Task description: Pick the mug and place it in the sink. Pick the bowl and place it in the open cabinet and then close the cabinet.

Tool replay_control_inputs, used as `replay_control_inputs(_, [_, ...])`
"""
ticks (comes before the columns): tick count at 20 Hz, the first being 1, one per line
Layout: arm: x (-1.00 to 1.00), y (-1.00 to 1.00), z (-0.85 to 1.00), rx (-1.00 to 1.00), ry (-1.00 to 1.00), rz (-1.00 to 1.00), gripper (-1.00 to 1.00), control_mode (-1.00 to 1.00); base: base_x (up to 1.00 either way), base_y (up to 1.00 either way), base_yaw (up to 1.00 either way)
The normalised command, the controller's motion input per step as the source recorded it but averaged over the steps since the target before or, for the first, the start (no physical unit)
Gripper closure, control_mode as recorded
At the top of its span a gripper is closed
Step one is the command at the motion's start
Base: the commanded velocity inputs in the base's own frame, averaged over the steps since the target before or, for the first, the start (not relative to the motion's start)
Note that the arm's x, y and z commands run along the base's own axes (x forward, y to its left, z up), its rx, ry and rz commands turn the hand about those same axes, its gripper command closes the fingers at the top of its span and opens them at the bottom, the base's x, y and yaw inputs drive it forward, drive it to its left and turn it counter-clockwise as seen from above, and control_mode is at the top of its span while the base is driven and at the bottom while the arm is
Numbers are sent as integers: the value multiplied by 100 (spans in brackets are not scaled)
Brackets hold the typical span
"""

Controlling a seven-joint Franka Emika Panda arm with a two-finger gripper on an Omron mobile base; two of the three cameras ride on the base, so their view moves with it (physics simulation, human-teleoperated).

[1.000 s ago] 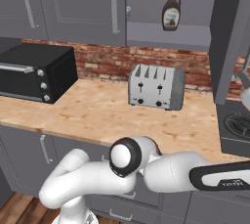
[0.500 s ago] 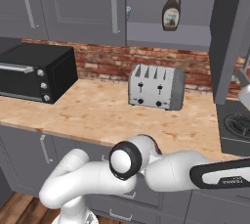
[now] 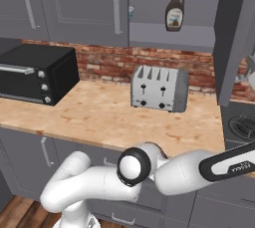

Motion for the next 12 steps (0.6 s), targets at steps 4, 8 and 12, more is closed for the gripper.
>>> replay_control_inputs(4, [24, -31, 0, -9, 3, -2, -100, -100, 0, 0, 0])
replay_control_inputs(8, [-3, 1, 0, -6, 1, -1, -100, -100, 0, 0, 0])
replay_control_inputs(12, [0, 75, 0, -19, 0, -12, -100, -100, 0, 0, 0])
